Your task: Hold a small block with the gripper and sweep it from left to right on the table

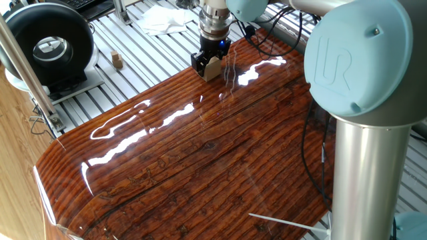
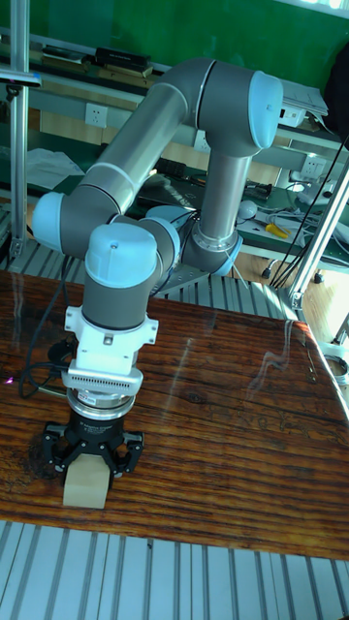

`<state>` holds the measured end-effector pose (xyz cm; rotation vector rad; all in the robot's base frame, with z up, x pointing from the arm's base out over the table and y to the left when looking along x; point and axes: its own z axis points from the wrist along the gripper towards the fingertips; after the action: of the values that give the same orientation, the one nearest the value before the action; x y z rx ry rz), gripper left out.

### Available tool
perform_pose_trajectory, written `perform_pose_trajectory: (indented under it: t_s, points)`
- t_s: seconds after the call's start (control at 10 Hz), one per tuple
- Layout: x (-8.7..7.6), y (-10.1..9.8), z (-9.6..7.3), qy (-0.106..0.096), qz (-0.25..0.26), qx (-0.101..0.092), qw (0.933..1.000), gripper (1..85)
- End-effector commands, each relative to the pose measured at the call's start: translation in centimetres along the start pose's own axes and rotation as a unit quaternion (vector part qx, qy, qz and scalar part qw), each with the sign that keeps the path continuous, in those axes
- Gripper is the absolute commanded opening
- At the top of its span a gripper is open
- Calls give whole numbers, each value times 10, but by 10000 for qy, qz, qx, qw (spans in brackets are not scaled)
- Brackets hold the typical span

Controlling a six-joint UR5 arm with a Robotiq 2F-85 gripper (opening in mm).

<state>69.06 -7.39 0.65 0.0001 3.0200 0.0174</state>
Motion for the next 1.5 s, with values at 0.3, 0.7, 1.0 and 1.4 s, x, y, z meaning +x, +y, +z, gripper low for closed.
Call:
perform_pose_trajectory:
  t_s: [0.3, 0.7, 1.0, 1.4]
  points:
    - [-1, 2, -1, -27, 53, -47, 10000, 10]
    - [-1, 3, -2, -12, 71, -70, 9999, 10]
    - [-1, 4, -2, -4, 81, -85, 9999, 10]
    - [-1, 6, -1, -4, 103, -77, 9999, 10]
